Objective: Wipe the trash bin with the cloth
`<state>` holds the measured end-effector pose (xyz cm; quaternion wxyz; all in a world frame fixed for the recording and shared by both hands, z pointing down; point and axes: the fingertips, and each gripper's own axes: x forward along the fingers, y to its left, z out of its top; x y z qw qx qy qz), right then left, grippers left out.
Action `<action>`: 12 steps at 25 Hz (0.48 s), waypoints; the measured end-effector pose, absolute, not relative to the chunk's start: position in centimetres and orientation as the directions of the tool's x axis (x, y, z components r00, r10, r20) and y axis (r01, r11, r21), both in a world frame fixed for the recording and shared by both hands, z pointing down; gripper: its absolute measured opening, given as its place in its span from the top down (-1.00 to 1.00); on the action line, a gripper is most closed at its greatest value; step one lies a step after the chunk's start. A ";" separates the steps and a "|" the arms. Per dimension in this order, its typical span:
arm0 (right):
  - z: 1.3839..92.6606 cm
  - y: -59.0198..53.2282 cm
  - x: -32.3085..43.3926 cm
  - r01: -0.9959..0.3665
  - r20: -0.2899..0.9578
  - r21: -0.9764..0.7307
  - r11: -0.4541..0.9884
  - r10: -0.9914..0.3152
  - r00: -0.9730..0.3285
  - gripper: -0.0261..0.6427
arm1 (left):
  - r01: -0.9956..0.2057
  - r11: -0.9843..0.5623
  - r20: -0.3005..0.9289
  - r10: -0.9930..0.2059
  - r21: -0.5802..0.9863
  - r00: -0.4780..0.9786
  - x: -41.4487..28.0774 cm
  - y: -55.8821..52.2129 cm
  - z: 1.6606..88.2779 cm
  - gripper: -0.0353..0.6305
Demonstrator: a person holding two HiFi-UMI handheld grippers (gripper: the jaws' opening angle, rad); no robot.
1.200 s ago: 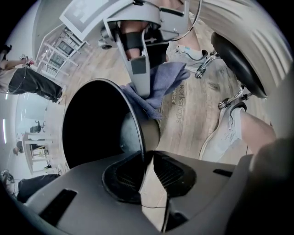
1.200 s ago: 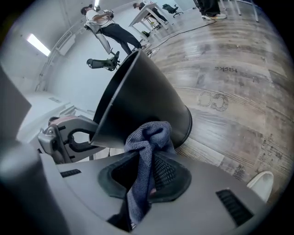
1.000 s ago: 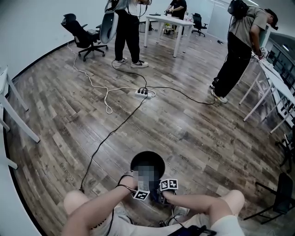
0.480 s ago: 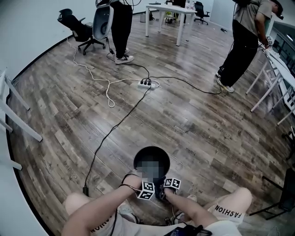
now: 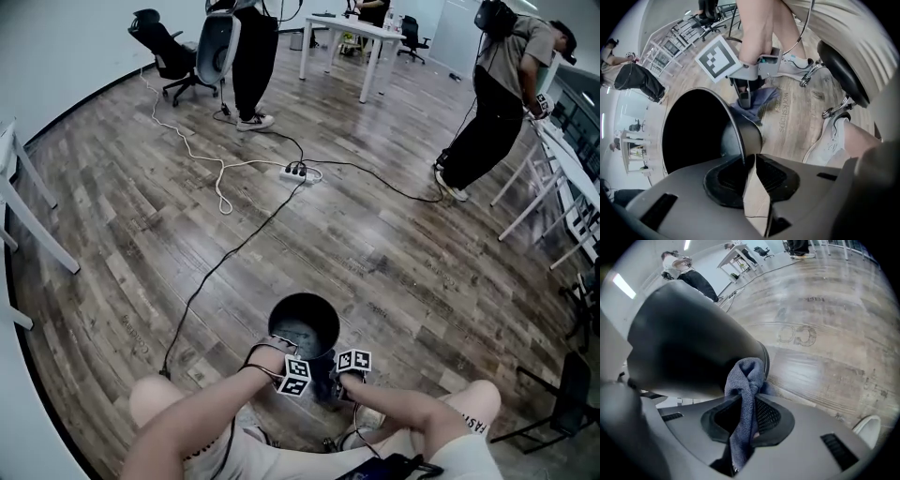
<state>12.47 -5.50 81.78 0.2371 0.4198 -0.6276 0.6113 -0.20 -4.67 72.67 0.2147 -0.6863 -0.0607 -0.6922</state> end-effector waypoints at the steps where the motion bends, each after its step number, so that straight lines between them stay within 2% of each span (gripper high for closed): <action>1: 80.5 -5.6 12.5 -0.814 0.804 -0.575 -0.084 -0.240 -0.544 0.74 | 0.377 -0.903 0.977 -0.210 -0.207 0.033 -0.3 -4.6 72.7 0.65; 6: 74.6 -5.8 11.6 -0.776 0.756 -0.628 -0.049 -0.275 -0.594 0.74 | 0.362 -0.909 0.978 -0.207 -0.206 0.038 -0.4 -4.8 72.6 0.65; 12: 70.6 -4.4 9.6 -0.732 0.705 -0.680 -0.035 -0.302 -0.641 0.74 | 0.307 -0.932 0.981 -0.193 -0.195 0.036 -1.2 -5.7 71.8 0.49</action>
